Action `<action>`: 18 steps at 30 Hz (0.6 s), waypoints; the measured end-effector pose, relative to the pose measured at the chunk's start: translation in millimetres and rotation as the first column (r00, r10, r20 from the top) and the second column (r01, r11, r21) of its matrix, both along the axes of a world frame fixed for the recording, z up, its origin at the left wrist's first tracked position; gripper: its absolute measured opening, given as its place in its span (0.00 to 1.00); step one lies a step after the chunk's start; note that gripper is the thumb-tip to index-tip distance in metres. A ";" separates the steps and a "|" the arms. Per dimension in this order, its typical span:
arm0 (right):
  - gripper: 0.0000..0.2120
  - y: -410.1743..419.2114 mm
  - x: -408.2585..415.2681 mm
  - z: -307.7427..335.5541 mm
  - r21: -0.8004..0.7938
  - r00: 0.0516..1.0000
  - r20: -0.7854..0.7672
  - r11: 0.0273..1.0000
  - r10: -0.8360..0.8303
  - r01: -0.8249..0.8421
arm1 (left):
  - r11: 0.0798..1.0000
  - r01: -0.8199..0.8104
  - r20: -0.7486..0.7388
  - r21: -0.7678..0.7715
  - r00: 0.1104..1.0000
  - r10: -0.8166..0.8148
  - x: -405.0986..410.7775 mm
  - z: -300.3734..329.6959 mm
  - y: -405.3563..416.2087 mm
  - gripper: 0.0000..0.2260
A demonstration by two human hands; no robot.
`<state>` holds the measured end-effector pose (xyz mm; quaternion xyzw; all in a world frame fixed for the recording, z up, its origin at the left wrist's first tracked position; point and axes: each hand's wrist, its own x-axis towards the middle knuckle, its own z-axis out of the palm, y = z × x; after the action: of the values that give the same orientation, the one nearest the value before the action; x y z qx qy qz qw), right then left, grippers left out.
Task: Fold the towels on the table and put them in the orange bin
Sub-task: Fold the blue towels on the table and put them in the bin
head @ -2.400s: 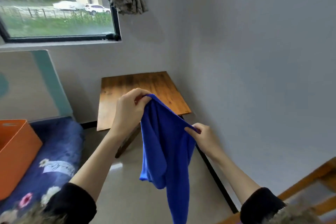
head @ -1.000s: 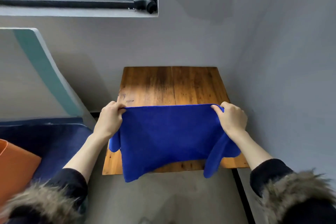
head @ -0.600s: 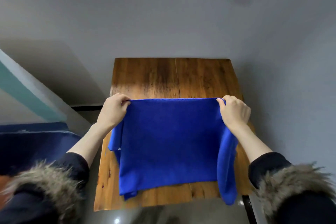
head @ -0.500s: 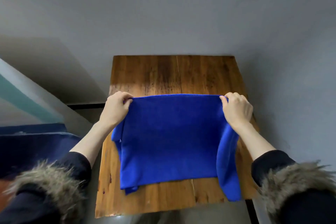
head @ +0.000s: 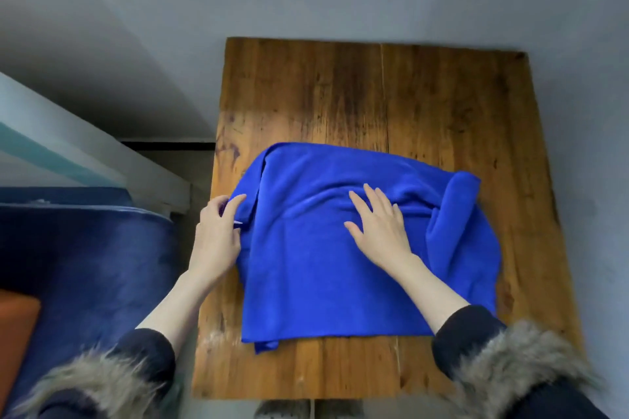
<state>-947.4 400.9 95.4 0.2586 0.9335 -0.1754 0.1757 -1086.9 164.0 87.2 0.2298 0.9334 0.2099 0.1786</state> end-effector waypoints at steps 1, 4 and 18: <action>0.30 -8.3 -4.4 -5.1 -0.012 0.999 0.030 1.000 0.025 -0.025 | 1.000 0.005 -0.040 -0.019 0.999 -0.005 -2.1 -3.8 -2.6 0.24; 0.39 -25.0 -12.7 -15.7 -0.042 0.993 0.117 0.999 0.035 -0.030 | 0.999 -0.039 -0.053 -0.001 0.998 0.039 -14.9 -12.2 -7.2 0.17; 0.46 -29.1 -20.6 -18.8 0.012 0.963 0.266 0.999 0.034 -0.039 | 0.440 -0.816 0.598 0.375 0.575 0.558 -126.5 8.4 0.3 0.04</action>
<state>-968.0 371.8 76.6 0.2640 0.9076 -0.1277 0.3004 -1213.3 164.3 95.6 -0.1822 0.7620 0.5979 0.1692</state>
